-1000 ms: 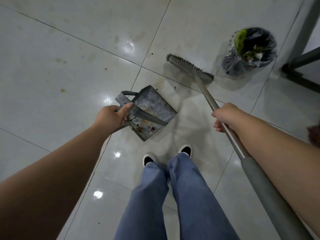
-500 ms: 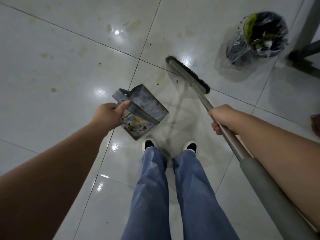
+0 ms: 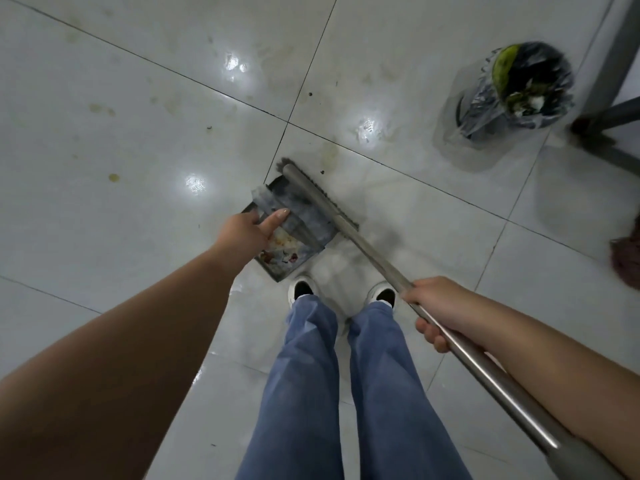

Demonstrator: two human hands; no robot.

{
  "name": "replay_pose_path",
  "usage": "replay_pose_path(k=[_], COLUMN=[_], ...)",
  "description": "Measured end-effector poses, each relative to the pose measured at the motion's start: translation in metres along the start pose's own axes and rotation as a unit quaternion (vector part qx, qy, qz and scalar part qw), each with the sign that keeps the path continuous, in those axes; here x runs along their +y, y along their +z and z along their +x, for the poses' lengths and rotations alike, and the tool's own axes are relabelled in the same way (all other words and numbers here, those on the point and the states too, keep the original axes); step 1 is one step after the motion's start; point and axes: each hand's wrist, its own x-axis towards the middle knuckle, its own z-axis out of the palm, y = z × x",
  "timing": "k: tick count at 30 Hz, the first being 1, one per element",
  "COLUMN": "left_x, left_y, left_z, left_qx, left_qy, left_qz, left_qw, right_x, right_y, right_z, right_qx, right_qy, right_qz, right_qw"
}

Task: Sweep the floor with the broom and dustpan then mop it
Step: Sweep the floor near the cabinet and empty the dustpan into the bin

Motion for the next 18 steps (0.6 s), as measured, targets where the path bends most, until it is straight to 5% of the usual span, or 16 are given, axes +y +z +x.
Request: replay_pose_path(k=[10,18], left_x=[-0.014,-0.019], left_y=[-0.028,-0.011], left_z=[-0.008,-0.001], left_qx=[-0.040,-0.028], left_qy=[-0.017,0.001], left_qz=[-0.010,-0.039], left_qw=[0.999,0.999], right_x=[-0.048,-0.028], right_y=[-0.042,0.003], right_z=[0.005,0.014], right_qx=[0.142,0.043], right_qy=[-0.013,-0.018], right_qz=[-0.060,-0.246], right_qw=[0.988,0.968])
